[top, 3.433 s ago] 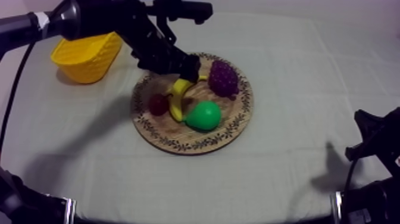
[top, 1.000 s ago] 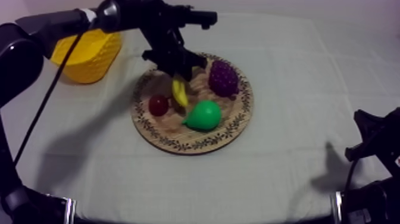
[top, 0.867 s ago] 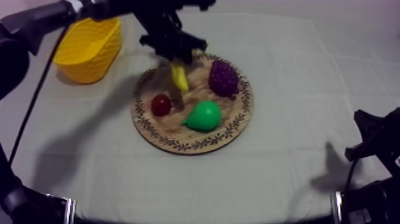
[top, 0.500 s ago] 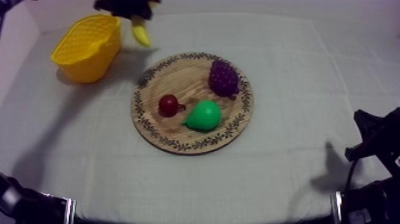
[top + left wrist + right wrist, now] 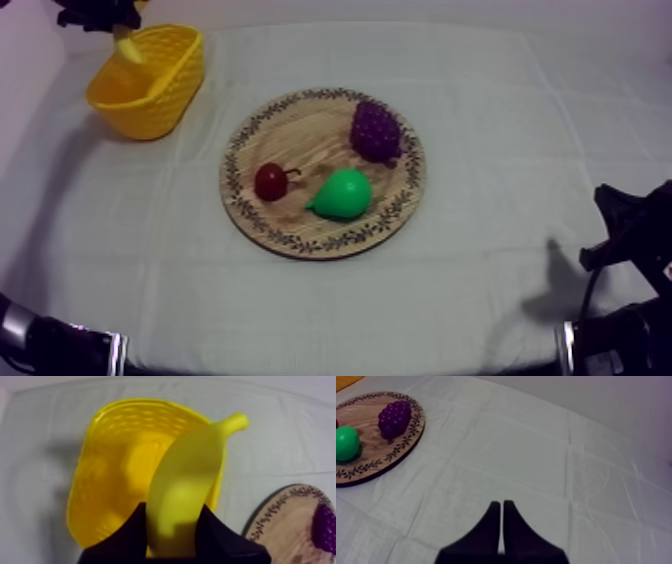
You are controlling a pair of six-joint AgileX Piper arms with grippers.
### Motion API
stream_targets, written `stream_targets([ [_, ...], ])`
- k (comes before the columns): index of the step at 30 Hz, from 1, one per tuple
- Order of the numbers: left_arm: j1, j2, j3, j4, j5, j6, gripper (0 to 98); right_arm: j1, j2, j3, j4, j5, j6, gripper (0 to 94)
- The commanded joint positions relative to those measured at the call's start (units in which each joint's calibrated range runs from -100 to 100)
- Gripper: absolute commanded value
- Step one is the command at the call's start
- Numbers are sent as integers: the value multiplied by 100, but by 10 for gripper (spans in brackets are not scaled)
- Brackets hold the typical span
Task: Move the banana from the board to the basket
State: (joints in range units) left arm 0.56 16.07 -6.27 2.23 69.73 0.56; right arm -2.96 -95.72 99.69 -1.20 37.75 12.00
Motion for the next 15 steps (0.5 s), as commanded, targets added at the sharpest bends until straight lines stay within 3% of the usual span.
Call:
stream_targets([
  [1,-88,205,23,-1,-40,-32,208,-2,-3,-3,-4,-1,1,2],
  [15,-216,1255,-300,-20,-254,-115,207,-9,-3,-3,-4,-1,-1,2],
])
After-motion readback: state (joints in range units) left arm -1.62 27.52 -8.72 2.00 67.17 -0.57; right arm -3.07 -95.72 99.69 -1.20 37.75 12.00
